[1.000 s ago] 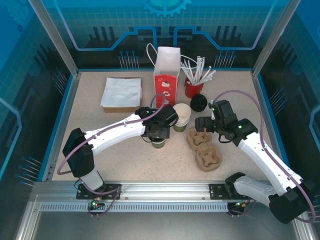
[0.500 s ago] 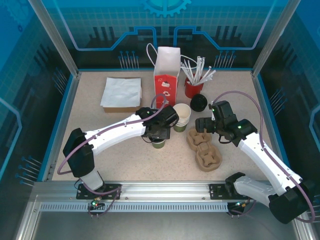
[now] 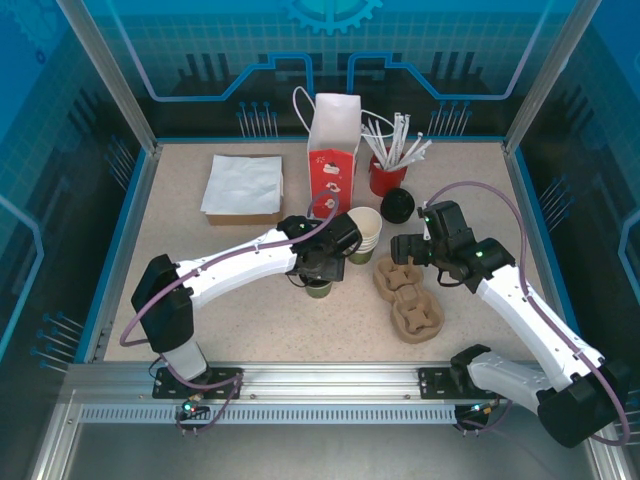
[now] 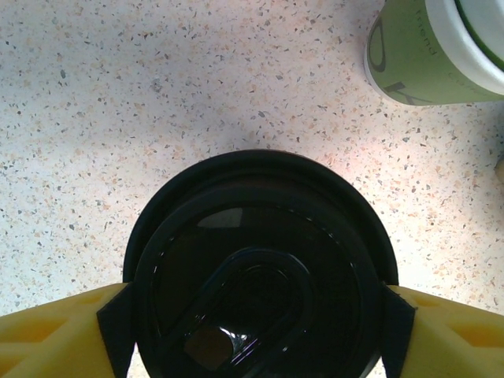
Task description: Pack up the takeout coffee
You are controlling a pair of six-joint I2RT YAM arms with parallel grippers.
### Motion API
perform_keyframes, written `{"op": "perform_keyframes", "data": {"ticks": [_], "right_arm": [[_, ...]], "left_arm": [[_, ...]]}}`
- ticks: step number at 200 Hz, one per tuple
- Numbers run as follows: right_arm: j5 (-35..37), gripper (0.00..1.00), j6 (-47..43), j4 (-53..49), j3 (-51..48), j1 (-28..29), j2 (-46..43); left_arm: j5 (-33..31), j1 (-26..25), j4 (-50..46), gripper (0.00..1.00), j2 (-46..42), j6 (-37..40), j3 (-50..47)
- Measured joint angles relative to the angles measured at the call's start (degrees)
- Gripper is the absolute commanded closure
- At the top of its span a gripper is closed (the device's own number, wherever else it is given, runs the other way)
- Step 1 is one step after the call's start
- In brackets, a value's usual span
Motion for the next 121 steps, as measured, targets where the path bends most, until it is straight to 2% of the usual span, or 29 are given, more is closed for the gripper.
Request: {"op": "perform_keyframes", "data": {"ticks": [121], "right_arm": [[-2.2,0.00,0.0,-0.3,-0.2,0.0,0.0]], "left_arm": [[0.0,-0.2,-0.1,0.08,-0.9,0.0,1.0]]}}
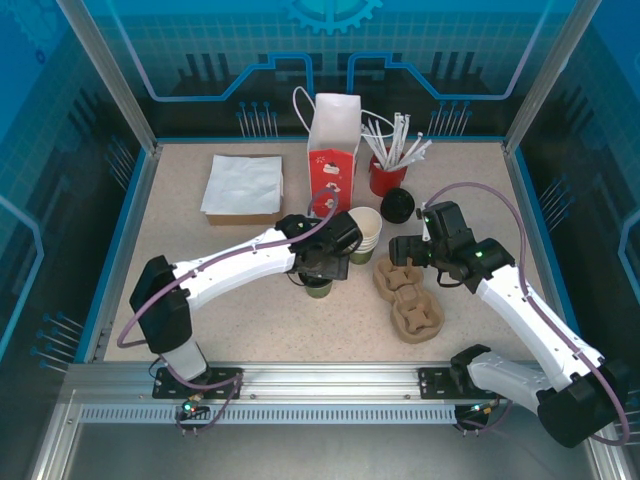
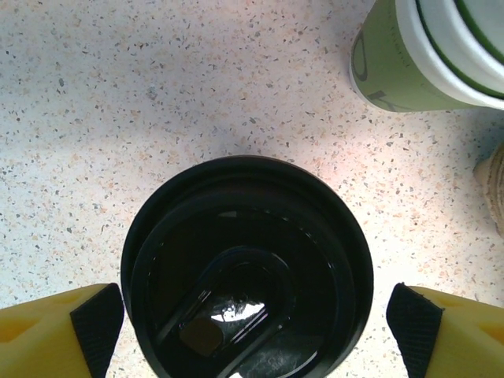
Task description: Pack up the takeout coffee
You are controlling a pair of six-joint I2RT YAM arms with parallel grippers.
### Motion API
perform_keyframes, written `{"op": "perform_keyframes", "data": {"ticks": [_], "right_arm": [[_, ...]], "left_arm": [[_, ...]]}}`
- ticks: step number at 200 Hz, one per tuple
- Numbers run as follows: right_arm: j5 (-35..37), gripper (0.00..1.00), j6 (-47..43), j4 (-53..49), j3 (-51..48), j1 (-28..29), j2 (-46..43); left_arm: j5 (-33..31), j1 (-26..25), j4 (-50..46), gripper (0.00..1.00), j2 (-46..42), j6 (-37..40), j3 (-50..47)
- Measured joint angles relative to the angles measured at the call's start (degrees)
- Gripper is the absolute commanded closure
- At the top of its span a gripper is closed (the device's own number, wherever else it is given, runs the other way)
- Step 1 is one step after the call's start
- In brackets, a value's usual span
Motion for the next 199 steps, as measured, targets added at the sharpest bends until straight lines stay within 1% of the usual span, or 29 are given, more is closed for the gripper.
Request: {"op": "perform_keyframes", "data": {"ticks": [44,72,98,116,136,157,178,199], "right_arm": [[-2.7,0.00,0.1,-2.1,2.0,0.0,0.2],[-4.3,0.00,0.8,-3.4,3.6,-0.1,0.3],[-6.5,0.00,2.4,-4.0,3.8,0.1,-0.1],[-8.0,0.05,4.0,-4.4,3.9,1.2,-0.6],[-9.4,0.12,6.1,-4.7,4.7,4.4,-0.5],[-10.6,0.20,8.2,-4.7,6.6,9.7,1.1],[-10.8,0.26,9.4,-4.8,9.7,15.8,6.0],[-10.2,0.31,9.7,-5.4,13.9,21.3,12.8]], "left_arm": [[-0.2,0.0,0.1,0.05,-5.7,1.3,0.0],[-0.2,0.9,0.5,0.04,-10.0,2.8,0.0],[0.4,3.9,3.5,0.03,-14.7,3.5,-1.9],[2.8,7.9,5.6,0.04,-18.3,3.5,-5.2],[6.7,12.8,7.8,0.05,-21.4,3.4,-9.5],[11.6,17.5,10.1,0.08,-23.6,3.4,-13.9],[16.9,21.1,12.7,0.10,-25.4,3.1,-18.5],[22.1,23.1,16.1,0.12,-26.1,2.5,-22.7]]}}
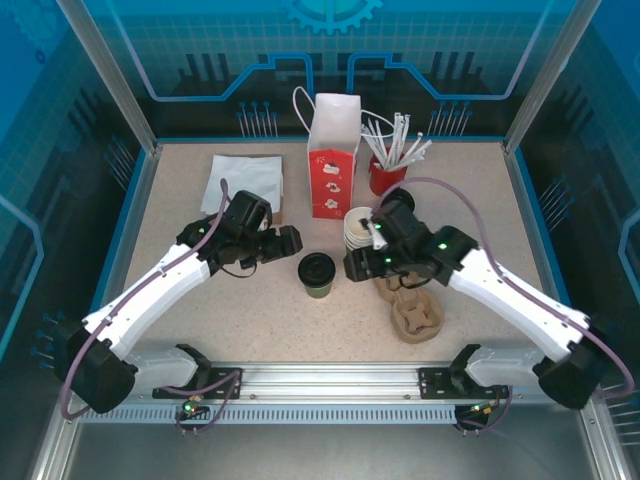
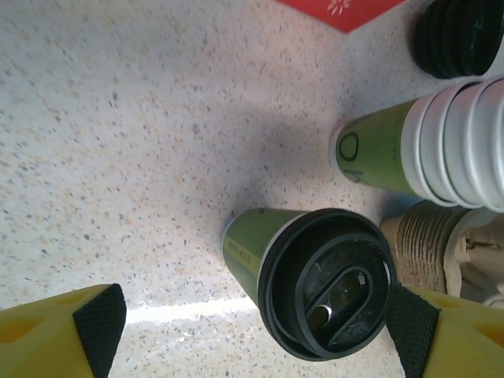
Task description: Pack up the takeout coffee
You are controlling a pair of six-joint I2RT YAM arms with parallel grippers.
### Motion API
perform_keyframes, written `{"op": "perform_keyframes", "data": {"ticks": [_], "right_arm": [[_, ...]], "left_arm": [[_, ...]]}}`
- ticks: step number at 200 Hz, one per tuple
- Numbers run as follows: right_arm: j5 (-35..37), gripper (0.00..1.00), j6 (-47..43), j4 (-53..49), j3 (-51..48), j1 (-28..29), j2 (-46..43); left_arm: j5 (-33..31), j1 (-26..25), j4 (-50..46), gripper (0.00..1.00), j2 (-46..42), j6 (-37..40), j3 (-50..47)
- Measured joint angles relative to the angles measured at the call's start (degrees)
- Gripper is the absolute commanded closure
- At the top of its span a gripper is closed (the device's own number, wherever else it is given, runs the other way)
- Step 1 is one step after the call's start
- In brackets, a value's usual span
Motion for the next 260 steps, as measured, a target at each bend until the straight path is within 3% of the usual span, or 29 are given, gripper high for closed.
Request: {"op": "perform_keyframes", "data": {"ticks": [36,80,260], "right_arm": [[2.0,0.35,-0.2,-1.4,5.8,4.9,10.4],[2.8,0.41,0.0,-1.2,7.4,5.3,16.1],[-1.4,0.55,0.9,2.4,8.1,0.6,20.5]], "left_arm": [[6.9,0.5,4.2,0.14,2.0,-1.3,-2.9],[10.6,0.5,8.1,0.17,5.4,-2.3,-4.0],[11.3,0.5,9.5,0.23,8.4,-2.7,-6.0]]}}
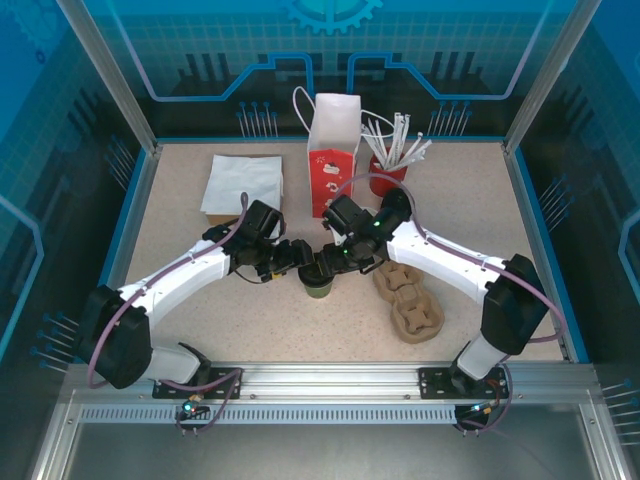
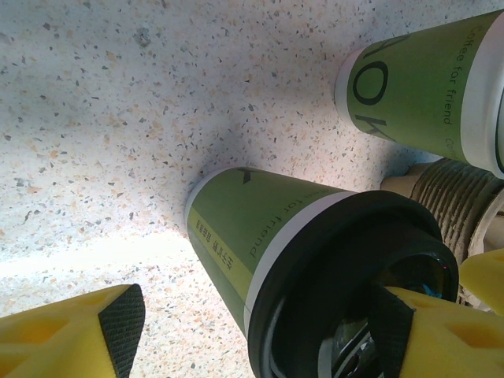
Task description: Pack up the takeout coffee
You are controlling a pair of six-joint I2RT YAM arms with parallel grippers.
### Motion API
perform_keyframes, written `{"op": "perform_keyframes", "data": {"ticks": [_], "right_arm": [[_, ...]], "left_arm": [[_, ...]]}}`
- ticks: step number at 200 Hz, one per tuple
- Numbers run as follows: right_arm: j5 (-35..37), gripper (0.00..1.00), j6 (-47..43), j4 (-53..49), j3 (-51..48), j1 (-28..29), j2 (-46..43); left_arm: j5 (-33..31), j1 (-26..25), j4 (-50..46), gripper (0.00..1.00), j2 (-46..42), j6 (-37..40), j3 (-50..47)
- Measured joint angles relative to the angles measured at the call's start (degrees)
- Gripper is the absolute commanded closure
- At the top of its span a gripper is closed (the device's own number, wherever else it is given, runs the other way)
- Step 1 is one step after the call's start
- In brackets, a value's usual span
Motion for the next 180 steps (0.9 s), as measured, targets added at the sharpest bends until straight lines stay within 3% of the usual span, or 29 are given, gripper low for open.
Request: {"op": "perform_keyframes", "data": {"ticks": [180], "right_arm": [[-0.9,0.64,0.0,-4.5,4.0,0.0,3.3]], "left_arm": [[-0.6,-0.8,0.2,0.27,0.0,0.0,-0.2]]}}
